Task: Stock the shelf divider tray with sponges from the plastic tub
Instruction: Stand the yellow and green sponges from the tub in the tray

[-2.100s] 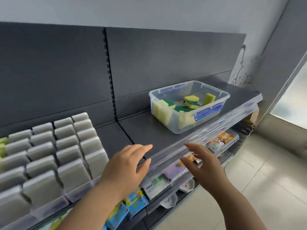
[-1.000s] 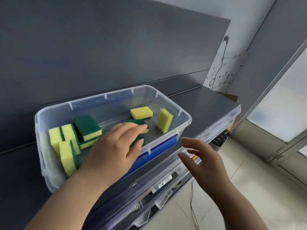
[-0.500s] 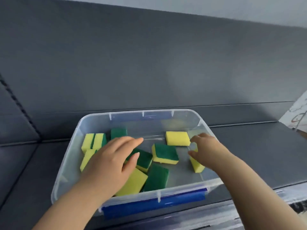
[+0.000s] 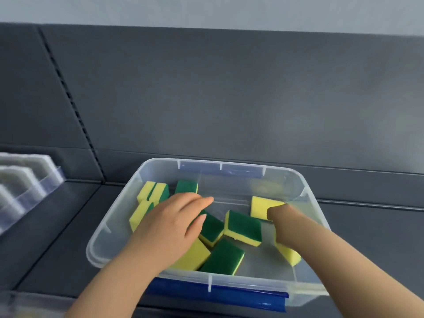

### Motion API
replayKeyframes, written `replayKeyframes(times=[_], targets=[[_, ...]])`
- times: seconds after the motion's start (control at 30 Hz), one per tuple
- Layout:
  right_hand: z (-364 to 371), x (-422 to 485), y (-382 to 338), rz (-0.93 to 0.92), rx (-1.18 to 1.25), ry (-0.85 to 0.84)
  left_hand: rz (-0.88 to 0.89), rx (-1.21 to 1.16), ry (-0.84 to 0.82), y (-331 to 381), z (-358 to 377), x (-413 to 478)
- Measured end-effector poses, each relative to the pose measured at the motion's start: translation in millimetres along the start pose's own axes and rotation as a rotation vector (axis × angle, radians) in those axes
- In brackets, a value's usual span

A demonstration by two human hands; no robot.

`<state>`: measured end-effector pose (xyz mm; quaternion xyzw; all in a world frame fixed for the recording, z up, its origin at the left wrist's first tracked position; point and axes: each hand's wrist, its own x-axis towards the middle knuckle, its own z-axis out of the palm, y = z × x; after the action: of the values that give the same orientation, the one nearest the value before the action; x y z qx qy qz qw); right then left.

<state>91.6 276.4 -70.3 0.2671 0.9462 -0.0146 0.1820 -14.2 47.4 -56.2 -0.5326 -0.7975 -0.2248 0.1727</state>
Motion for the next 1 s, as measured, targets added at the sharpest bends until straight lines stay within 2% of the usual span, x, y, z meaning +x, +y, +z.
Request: replayKeyframes(times=[0.17,0.27,0.33,0.43,0.53,0.63,0.77,1.0], targets=[[-18,-22,13,0.037,0.262,0.267,0.091,0.053,-0.255,-2,14,41],[-19,-41,21,-0.028,0.470,0.593,0.196,0.198,-0.500,-4,42,70],[-17,-52,23,-0.049,0.552,0.739,0.265,0.255,-0.666,-5,64,86],[-9,-60,21,-0.042,0.634,0.845,0.179,0.151,-0.926,-7,94,102],[0,-64,21,0.027,0.699,0.850,0.127,0.119,-1.079,-6,114,107],[7,-65,22,0.091,0.716,0.778,0.158,0.112,-1.100,-3,126,105],[9,-69,25,0.080,0.729,0.779,0.204,0.076,-1.019,5,124,105],[13,-68,33,0.072,0.785,0.811,0.123,-0.094,-0.762,-3,76,105]])
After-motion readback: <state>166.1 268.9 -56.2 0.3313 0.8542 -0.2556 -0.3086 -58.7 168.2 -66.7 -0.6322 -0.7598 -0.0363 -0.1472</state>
